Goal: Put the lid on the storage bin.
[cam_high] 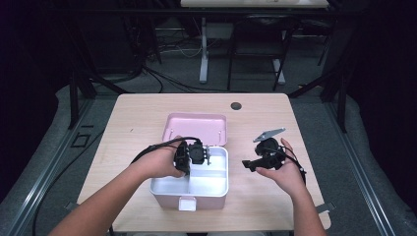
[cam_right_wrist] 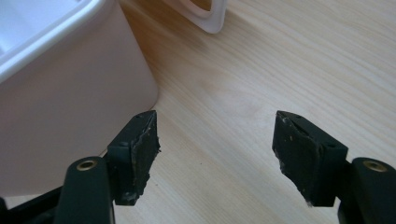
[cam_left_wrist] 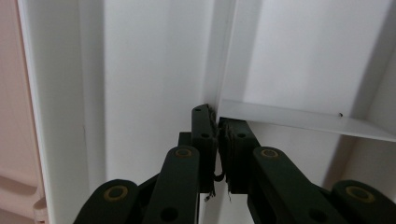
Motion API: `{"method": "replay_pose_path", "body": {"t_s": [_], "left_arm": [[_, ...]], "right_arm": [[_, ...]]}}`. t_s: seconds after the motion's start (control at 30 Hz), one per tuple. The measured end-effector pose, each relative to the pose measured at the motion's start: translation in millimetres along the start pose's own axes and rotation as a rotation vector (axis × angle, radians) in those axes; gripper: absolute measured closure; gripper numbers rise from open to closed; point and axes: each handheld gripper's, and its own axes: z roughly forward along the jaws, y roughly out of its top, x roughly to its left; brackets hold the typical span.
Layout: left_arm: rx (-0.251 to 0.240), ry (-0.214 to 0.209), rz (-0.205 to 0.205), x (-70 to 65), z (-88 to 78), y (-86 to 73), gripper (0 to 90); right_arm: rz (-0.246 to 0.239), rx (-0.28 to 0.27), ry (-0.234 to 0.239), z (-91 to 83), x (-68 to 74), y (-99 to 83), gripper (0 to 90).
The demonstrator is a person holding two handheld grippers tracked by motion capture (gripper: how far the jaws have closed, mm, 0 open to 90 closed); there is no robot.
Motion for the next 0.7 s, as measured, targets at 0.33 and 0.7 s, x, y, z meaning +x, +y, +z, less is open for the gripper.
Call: {"method": "replay_pose_path", "body": {"t_s": [0.33,0.7], "left_arm": [[-0.001,-0.035,-0.001,4.6,0.5,0.3,85.0],[0.000,-0.024,0.016,3.0,0.4,0.4,85.1]], "right_arm": [[-0.016,0.052,0.007,-10.9,0.2,32.0,33.3],[-0.055,0.096,-0.041,-14.4,1.6,65.1,37.3]]}}
